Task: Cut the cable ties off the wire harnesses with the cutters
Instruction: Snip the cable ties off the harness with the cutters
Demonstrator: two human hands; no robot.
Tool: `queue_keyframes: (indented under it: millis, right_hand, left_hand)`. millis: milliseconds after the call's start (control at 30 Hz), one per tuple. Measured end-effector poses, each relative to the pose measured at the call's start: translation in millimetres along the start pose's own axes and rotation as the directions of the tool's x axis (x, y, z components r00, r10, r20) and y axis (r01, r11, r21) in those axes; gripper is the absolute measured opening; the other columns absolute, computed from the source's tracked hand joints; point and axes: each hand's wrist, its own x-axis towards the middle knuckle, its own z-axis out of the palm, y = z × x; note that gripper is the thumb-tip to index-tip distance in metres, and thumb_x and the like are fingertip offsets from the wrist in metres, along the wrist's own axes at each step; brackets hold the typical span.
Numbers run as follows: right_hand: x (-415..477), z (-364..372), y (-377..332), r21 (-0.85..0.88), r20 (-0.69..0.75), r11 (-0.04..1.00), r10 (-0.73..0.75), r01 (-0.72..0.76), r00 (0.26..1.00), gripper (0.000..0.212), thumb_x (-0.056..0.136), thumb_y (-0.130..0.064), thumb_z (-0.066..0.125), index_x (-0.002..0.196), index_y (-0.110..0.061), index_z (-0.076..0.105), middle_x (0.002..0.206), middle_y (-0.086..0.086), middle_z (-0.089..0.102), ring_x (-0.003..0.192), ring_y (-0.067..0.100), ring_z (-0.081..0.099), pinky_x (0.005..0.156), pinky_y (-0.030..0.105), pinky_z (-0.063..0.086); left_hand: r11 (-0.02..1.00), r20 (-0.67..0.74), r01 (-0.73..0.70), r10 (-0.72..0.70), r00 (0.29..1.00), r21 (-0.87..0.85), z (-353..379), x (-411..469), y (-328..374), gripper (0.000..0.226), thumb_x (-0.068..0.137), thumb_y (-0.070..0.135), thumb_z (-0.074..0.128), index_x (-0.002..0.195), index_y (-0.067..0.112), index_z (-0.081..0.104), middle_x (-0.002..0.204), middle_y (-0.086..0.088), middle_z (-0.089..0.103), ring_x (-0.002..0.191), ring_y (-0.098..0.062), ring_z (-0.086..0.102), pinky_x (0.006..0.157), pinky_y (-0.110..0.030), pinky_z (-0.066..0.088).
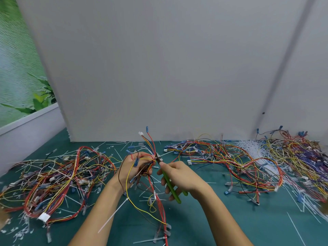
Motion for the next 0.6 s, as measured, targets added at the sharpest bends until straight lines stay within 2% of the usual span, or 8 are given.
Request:
queue_keyframes:
  millis: [133,367,500,600]
  right_hand:
    - [-1.0,1.7,-0.5,-0.013,-0.017,1.0,-0.015,0.015,1.0,0.046,0.107,-0.048,0.044,0.105,-0.009,0.068,0.071,0.002,0.06,0.054,0.015,0.061,0.049,0.037,0.06]
    - [-3.3,0.3,-3.2,0.0,-0.027,1.0,0.002,-0.002,1.0,0.046,0.106,-0.048,0.046,0.106,-0.008,0.068,0.071,0.003,0.064,0.056,0.018,0.062,0.05,0.036,0.059]
    - [-4.3,-0.1,-3.6,-0.003,-0.034,1.0,0.006,-0.006,0.999,0.046,0.106,-0.047,0.046,0.104,-0.007,0.069,0.068,0.001,0.059,0.051,0.015,0.057,0.046,0.031,0.052]
    - [-5.1,-1.5,-4.8,-0.004,-0.039,1.0,0.006,-0.006,0.999,0.046,0.106,-0.046,0.047,0.105,-0.006,0.069,0.07,0.002,0.059,0.051,0.016,0.057,0.046,0.03,0.052]
  left_hand:
    - [1.0,-0.005,0.012,-0.012,1.0,0.002,-1.4,2.4,-1.9,0.021,0.096,0.009,0.062,0.107,-0.008,0.068,0.087,-0.022,0.066,0.059,-0.027,0.059,0.058,-0.031,0.047]
    - [1.0,-0.008,0.006,-0.006,1.0,-0.022,-1.2,2.2,-1.6,0.014,0.096,0.006,0.062,0.101,-0.004,0.07,0.084,-0.021,0.067,0.057,-0.025,0.06,0.053,-0.028,0.049]
    - [1.0,0.02,0.009,-0.008,1.0,-0.021,-1.5,1.4,-0.4,0.019,0.096,0.009,0.062,0.104,-0.008,0.068,0.086,-0.02,0.066,0.059,-0.026,0.06,0.055,-0.028,0.051]
    - [0.999,0.016,0.009,-0.008,1.0,-0.031,-0.1,0.7,0.3,0.016,0.095,0.009,0.063,0.1,-0.004,0.07,0.083,-0.018,0.067,0.057,-0.024,0.06,0.053,-0.027,0.051]
